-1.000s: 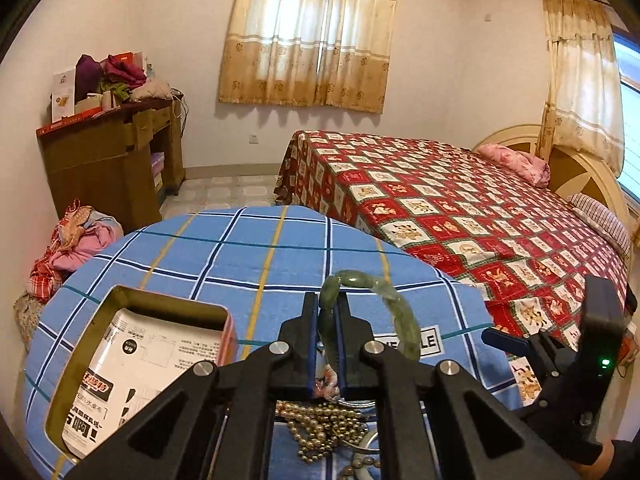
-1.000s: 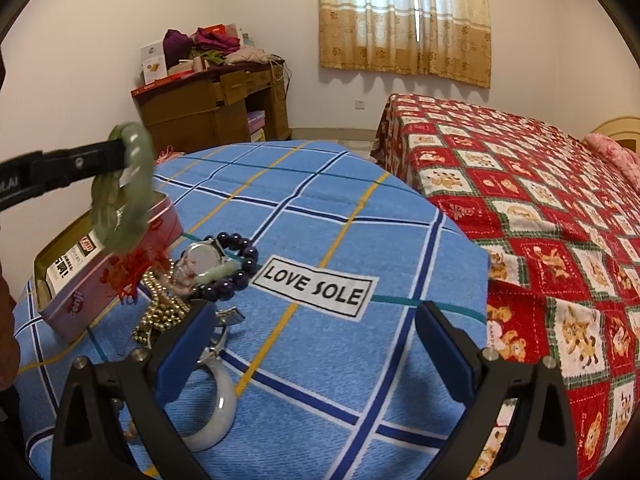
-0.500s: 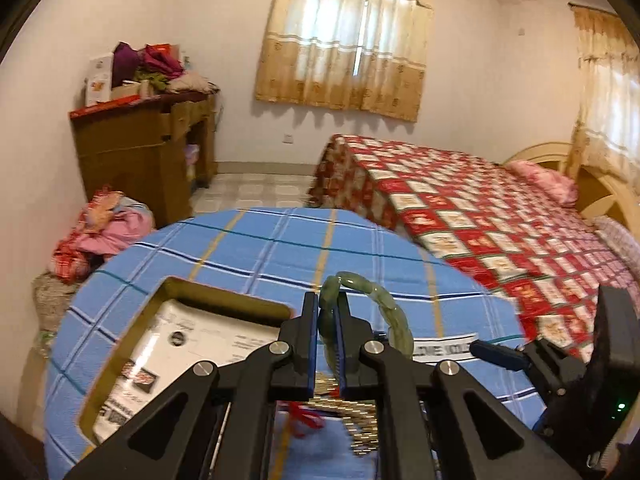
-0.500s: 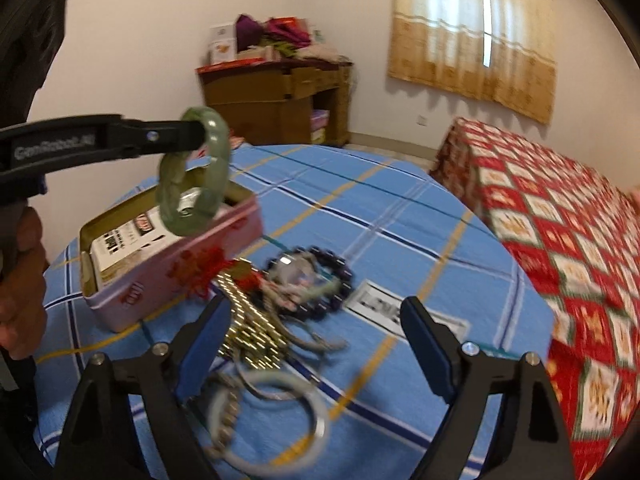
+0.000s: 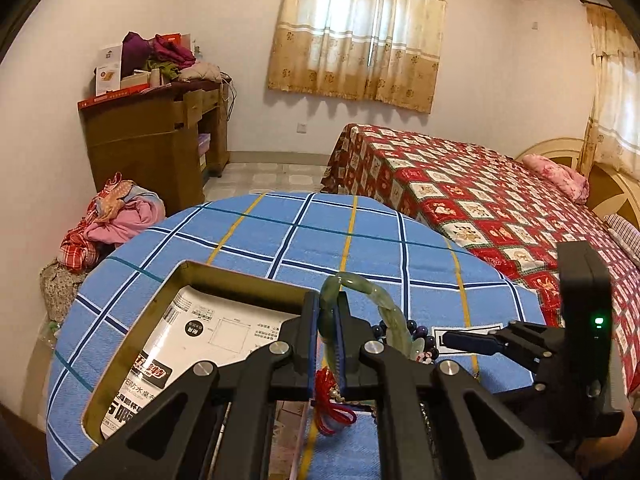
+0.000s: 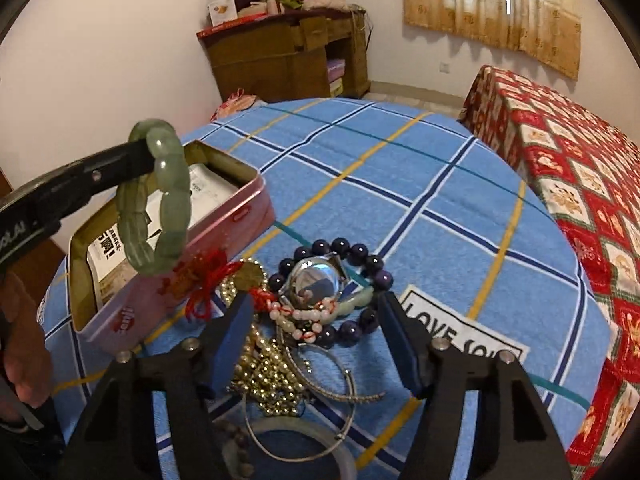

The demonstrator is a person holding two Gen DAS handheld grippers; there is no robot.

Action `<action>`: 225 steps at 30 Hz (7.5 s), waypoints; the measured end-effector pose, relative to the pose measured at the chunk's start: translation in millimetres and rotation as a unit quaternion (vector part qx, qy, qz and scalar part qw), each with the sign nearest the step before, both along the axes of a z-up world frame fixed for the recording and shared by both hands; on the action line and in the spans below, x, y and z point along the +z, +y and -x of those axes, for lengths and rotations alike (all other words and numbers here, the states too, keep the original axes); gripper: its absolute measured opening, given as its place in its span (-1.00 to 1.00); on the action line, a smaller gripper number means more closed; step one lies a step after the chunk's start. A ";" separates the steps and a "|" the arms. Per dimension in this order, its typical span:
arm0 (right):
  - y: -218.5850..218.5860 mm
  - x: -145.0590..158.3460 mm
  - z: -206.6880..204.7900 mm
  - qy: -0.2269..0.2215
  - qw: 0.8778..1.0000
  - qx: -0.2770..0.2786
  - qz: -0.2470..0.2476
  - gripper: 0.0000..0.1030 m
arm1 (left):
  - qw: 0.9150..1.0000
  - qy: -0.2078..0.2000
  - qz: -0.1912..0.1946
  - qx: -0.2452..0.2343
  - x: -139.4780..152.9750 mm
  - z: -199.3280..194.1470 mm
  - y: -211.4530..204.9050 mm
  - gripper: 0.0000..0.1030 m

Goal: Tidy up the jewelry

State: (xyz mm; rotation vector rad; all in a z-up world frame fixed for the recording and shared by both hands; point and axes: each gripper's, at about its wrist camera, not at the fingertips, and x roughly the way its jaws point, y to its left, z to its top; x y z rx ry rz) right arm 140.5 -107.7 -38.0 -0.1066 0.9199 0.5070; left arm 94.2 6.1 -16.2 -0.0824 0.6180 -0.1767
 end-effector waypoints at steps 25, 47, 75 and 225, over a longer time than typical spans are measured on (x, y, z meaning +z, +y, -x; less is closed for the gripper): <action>7.7 14.3 -1.2 -0.023 1.000 0.011 -0.001 -0.55 | 1.000 -0.002 0.013 0.023 4.7 1.2 31.9 -0.88; 32.2 12.7 2.1 -0.073 0.992 0.034 0.095 -0.77 | 0.999 0.009 0.025 0.036 -5.3 -4.5 51.0 -0.88; 67.6 104.2 -9.9 -0.142 0.987 0.069 -0.006 -0.78 | 0.998 0.013 -0.010 0.064 8.4 -30.6 89.0 -0.88; -66.2 -12.6 24.3 -0.026 0.995 -0.076 -0.066 -0.26 | 0.988 0.113 -0.104 -0.020 -75.4 5.7 -39.0 -0.72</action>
